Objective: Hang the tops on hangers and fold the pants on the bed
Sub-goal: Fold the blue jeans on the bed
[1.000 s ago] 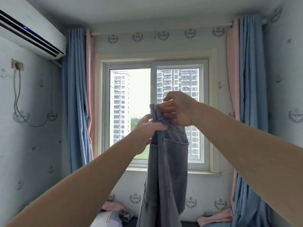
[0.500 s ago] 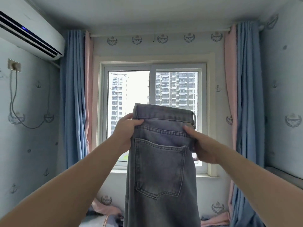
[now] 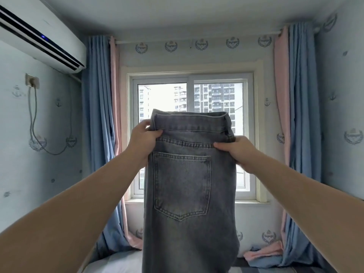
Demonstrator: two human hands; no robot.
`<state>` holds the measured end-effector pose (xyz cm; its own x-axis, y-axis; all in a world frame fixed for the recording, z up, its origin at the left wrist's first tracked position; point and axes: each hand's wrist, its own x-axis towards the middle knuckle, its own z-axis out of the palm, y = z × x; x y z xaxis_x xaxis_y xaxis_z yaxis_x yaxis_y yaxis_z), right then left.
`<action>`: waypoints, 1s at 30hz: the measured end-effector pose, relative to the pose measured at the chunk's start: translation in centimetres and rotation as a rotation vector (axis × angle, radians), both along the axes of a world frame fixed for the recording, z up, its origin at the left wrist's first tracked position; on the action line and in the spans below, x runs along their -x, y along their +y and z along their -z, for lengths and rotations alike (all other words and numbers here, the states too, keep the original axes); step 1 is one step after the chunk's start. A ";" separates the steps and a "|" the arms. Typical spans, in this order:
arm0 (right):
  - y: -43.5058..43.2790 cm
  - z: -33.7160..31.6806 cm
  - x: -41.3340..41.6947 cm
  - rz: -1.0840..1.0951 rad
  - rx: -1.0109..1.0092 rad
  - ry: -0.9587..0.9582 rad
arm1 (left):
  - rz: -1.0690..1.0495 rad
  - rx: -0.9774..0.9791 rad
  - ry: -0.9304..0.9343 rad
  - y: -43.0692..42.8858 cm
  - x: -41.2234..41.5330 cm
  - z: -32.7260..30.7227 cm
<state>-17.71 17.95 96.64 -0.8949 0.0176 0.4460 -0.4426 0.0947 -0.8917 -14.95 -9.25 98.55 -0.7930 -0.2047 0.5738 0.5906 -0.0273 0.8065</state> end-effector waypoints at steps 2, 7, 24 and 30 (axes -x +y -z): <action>-2.3 -0.6 -2.1 0.068 0.001 0.063 | -0.034 0.033 0.046 -1.9 -1.8 -0.7; -6.8 -2.0 -8.2 0.175 -0.037 0.132 | -0.097 0.083 0.123 -6.0 -6.0 -1.6; -9.3 -4.1 -33.6 0.153 0.025 0.253 | -0.087 0.087 0.187 -9.5 -29.0 -3.4; -9.3 -2.5 -39.7 0.157 0.082 0.219 | -0.079 0.053 0.100 -9.6 -35.2 -1.6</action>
<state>22.03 8.62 99.14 -0.7610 0.1924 0.6196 -0.6111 0.1081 -0.7841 20.30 -18.86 100.18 -0.7140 -0.2319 0.6607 0.6666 0.0637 0.7427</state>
